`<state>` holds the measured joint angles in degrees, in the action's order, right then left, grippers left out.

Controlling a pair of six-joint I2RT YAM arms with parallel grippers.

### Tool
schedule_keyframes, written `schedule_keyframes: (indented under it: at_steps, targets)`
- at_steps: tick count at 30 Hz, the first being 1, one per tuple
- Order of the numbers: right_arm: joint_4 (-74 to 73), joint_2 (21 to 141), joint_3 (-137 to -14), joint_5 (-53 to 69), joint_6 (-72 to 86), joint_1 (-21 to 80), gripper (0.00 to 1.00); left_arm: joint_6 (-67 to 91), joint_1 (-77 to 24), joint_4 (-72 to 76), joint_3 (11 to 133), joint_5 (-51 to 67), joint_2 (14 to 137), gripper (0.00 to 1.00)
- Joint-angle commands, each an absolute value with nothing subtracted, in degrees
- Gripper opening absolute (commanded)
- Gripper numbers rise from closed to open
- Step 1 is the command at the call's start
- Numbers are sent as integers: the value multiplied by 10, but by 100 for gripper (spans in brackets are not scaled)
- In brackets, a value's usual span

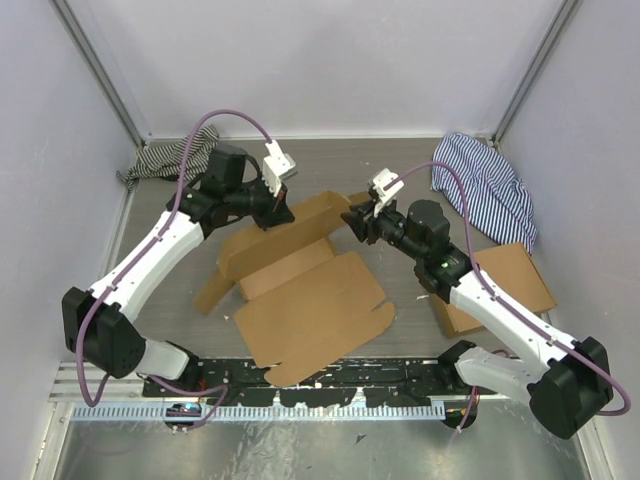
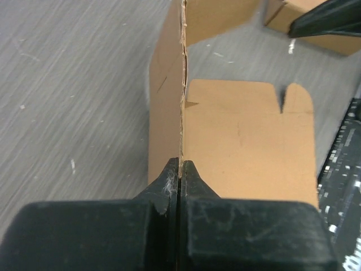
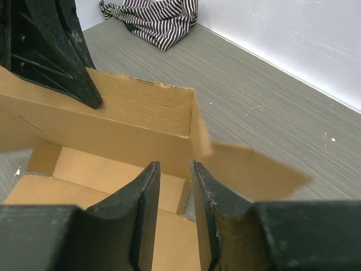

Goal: Fold the paper box

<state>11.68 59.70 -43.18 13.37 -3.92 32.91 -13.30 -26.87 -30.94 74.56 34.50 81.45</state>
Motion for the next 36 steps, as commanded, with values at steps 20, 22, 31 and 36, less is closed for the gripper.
schedule_keyframes:
  at_steps: [20,22,31,36]
  targets:
    - [-168,752,-694,-111,178,262,44,-244,-442,-267,693,-267,794,0]
    - [-176,775,-711,-72,208,218,44,-271,-465,-227,664,-309,786,0]
    - [-179,919,-815,68,150,138,43,-331,-523,-113,580,-368,743,0]
    - [-140,998,-843,148,117,104,39,-359,-537,-52,548,-358,692,0]
